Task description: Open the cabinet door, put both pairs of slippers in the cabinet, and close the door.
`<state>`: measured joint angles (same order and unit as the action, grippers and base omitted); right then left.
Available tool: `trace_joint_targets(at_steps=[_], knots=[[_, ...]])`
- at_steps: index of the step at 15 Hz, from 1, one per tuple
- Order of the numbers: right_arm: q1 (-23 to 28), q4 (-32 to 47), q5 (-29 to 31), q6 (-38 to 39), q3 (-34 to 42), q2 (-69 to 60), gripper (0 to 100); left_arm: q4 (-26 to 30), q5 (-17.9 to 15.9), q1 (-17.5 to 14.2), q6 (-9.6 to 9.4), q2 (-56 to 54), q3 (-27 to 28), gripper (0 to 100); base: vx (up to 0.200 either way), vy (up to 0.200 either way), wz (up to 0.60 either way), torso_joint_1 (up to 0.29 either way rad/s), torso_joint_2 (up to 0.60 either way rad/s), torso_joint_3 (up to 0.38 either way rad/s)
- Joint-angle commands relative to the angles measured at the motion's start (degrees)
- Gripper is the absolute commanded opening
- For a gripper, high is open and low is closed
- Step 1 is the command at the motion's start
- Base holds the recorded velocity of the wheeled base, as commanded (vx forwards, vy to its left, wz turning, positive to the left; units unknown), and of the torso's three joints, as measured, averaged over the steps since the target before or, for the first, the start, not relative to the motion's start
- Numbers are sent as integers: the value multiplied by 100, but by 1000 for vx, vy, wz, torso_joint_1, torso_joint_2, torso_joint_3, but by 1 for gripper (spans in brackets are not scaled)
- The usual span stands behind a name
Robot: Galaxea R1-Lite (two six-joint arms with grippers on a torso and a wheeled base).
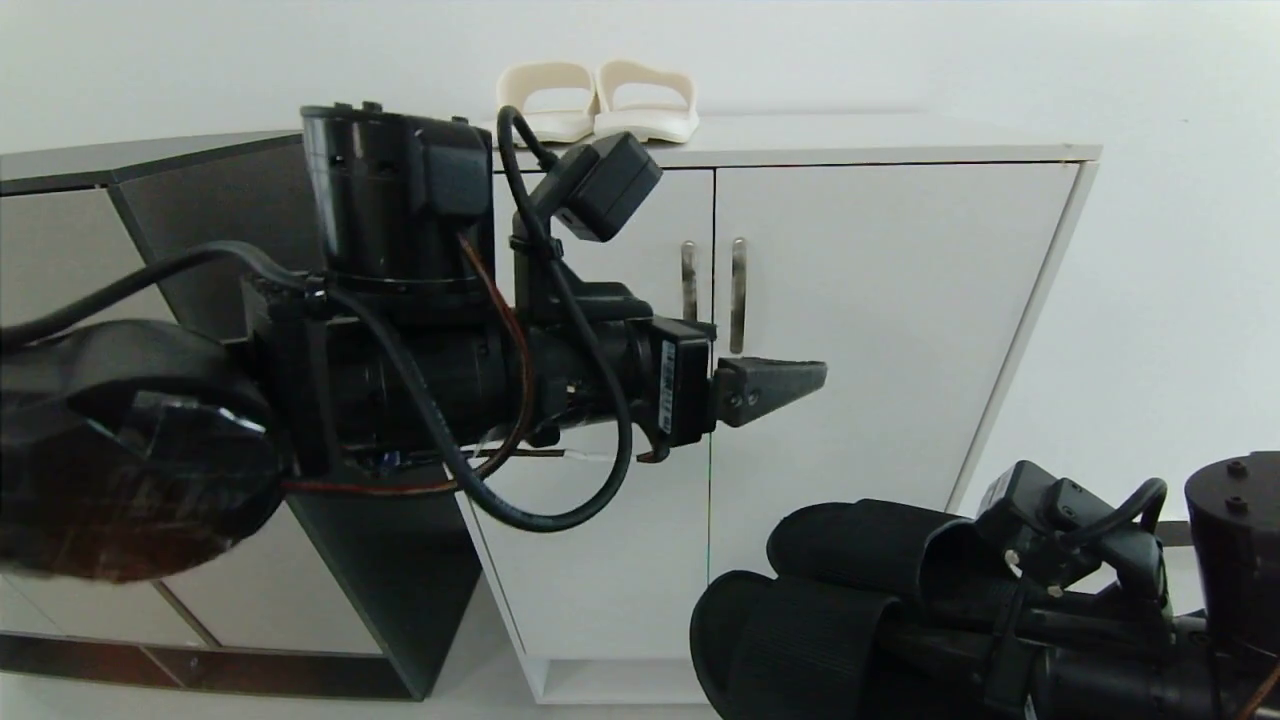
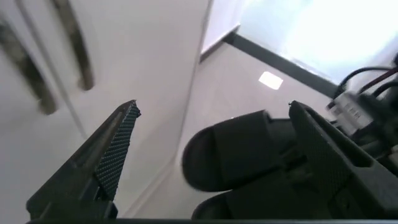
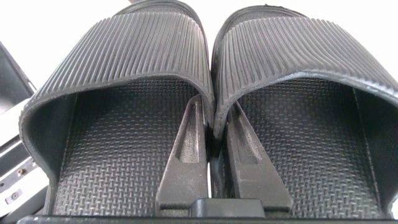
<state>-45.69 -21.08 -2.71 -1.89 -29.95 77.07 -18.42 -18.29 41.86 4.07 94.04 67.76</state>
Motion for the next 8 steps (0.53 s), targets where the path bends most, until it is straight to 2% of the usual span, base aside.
trace_joint_targets(at_steps=[1,3,4,6,8], knots=[[-19,-2,-2,-4,7,27,0,216,-325,-55,428,343,660,100,0,0,0,0,0,0],[-54,-10,-2,-4,7,27,0,313,-676,-187,656,475,985,100,0,0,0,0,0,0],[-54,-10,-2,-4,7,36,0,436,-703,-222,735,563,1117,100,0,0,0,0,0,0],[-54,-10,-2,-4,7,45,0,515,-694,-275,841,748,1346,100,0,0,0,0,0,0],[-54,-2,7,-4,7,36,0,506,-501,-328,841,1046,1609,100,0,0,0,0,0,0]])
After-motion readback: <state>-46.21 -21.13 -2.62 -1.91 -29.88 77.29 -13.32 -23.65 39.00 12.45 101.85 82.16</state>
